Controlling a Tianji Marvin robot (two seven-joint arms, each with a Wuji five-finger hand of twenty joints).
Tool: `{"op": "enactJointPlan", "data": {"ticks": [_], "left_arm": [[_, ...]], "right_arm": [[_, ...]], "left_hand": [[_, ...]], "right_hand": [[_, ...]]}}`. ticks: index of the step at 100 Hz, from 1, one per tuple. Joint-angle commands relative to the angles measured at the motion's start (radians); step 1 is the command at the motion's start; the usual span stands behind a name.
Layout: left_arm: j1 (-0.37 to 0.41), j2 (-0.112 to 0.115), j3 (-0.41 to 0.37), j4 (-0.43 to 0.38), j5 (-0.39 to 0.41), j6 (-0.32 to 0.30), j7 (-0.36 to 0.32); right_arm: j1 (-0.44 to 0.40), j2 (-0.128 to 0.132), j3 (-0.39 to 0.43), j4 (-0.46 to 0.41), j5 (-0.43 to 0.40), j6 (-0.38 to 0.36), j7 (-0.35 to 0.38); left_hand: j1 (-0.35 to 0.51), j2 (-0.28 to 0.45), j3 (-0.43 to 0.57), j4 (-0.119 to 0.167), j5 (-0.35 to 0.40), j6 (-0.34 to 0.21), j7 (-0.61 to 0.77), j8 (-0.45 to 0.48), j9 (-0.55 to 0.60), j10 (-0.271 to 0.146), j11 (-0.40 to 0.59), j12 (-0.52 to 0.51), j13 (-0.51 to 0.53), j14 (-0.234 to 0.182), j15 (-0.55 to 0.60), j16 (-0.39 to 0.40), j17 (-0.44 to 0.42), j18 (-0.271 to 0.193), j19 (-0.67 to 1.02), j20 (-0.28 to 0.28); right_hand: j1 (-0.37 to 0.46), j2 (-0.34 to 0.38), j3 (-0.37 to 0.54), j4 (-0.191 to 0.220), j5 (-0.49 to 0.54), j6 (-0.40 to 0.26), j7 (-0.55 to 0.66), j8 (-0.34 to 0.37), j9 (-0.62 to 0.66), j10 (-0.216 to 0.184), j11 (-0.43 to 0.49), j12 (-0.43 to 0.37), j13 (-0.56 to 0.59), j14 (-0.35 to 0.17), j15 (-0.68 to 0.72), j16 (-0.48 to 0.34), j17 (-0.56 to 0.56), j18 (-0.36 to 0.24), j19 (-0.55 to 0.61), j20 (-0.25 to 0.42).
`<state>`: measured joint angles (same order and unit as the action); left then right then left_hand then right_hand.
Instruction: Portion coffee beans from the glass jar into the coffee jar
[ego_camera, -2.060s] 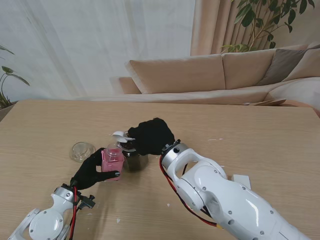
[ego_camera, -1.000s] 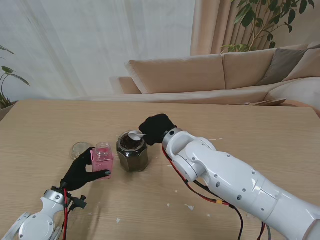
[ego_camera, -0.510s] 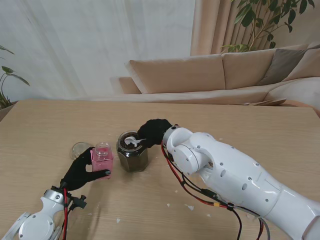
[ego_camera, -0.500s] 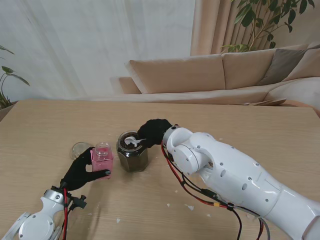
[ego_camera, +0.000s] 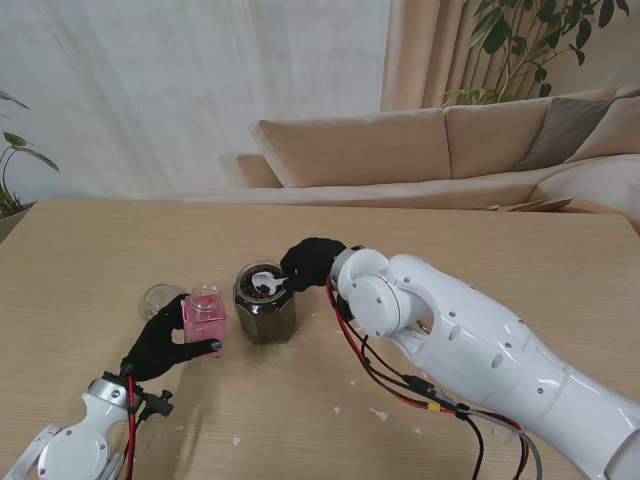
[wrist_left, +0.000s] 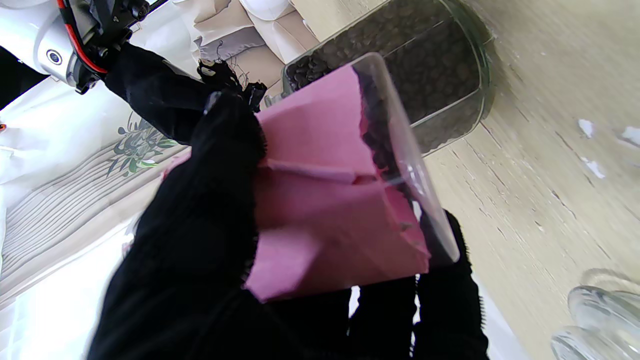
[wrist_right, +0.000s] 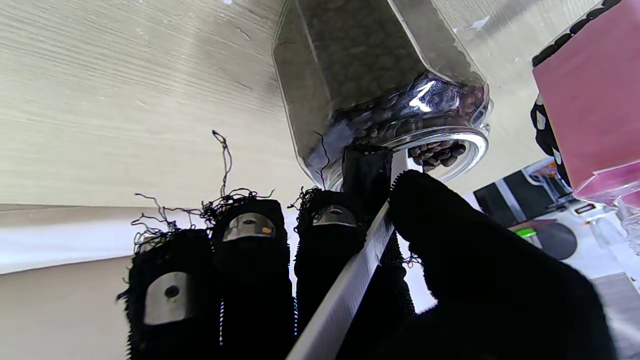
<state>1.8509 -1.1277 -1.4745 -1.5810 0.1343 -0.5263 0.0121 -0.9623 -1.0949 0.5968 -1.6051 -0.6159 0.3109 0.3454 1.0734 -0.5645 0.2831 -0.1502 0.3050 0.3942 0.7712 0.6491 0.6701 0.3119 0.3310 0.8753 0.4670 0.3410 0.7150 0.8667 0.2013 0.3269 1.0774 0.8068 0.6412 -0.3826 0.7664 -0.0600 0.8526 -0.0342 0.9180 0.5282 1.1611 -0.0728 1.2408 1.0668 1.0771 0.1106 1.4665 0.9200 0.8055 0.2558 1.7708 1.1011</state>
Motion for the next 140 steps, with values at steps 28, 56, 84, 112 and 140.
{"op": "enactJointPlan", "data": {"ticks": [28, 56, 84, 112, 140], "left_arm": [[0.003, -0.006, 0.004, -0.01, 0.002, 0.006, -0.013], [0.001, -0.005, 0.005, -0.009, 0.002, 0.009, -0.015], [0.001, -0.005, 0.003, -0.008, 0.0, 0.008, -0.016], [0.001, -0.005, 0.004, -0.008, 0.002, 0.01, -0.015], [-0.001, -0.005, 0.008, -0.008, 0.005, 0.013, -0.015]], "right_arm": [[0.002, -0.009, -0.013, 0.03, -0.047, 0.007, -0.026], [0.038, -0.013, -0.049, 0.053, -0.035, -0.013, -0.014], [0.047, -0.014, -0.035, 0.052, 0.095, 0.003, 0.028], [0.028, -0.014, -0.005, 0.044, 0.138, 0.032, 0.028], [0.005, -0.016, 0.038, 0.032, 0.225, 0.066, 0.037]], "left_hand": [[0.199, 0.2, 0.168, 0.073, 0.042, -0.161, 0.171, 0.077, 0.053, -0.098, 0.121, 0.051, -0.028, -0.006, 0.002, -0.006, 0.012, -0.005, 0.026, 0.015], [0.199, 0.201, 0.168, 0.072, 0.041, -0.16, 0.17, 0.077, 0.053, -0.097, 0.121, 0.051, -0.028, -0.006, 0.002, -0.006, 0.011, -0.005, 0.025, 0.015], [0.199, 0.2, 0.169, 0.072, 0.042, -0.16, 0.171, 0.077, 0.053, -0.096, 0.121, 0.051, -0.027, -0.006, 0.002, -0.006, 0.011, -0.004, 0.026, 0.015], [0.198, 0.201, 0.169, 0.072, 0.041, -0.161, 0.171, 0.077, 0.053, -0.097, 0.121, 0.051, -0.028, -0.006, 0.001, -0.006, 0.011, -0.004, 0.026, 0.015], [0.199, 0.2, 0.169, 0.072, 0.042, -0.16, 0.171, 0.077, 0.053, -0.097, 0.121, 0.05, -0.028, -0.006, 0.002, -0.005, 0.012, -0.005, 0.026, 0.015]], "right_hand": [[0.025, 0.021, 0.029, 0.041, 0.019, 0.007, 0.003, -0.007, 0.053, -0.019, 0.043, 0.007, 0.035, 0.007, 0.036, 0.006, 0.023, 0.01, 0.174, 0.002], [0.022, 0.022, 0.028, 0.04, 0.019, 0.001, 0.004, -0.007, 0.053, -0.022, 0.043, 0.007, 0.034, 0.003, 0.036, 0.004, 0.023, 0.008, 0.175, 0.0], [0.025, 0.023, 0.027, 0.041, 0.019, 0.006, 0.004, -0.006, 0.053, -0.019, 0.046, 0.008, 0.036, 0.003, 0.041, 0.006, 0.025, 0.007, 0.177, 0.0], [0.025, 0.022, 0.029, 0.042, 0.02, 0.011, 0.004, -0.006, 0.056, -0.015, 0.048, 0.008, 0.041, 0.008, 0.045, 0.007, 0.031, 0.012, 0.183, 0.001], [0.028, 0.021, 0.029, 0.04, 0.02, 0.021, 0.003, -0.006, 0.059, -0.006, 0.052, 0.008, 0.044, 0.016, 0.051, 0.008, 0.034, 0.018, 0.187, 0.002]]}}
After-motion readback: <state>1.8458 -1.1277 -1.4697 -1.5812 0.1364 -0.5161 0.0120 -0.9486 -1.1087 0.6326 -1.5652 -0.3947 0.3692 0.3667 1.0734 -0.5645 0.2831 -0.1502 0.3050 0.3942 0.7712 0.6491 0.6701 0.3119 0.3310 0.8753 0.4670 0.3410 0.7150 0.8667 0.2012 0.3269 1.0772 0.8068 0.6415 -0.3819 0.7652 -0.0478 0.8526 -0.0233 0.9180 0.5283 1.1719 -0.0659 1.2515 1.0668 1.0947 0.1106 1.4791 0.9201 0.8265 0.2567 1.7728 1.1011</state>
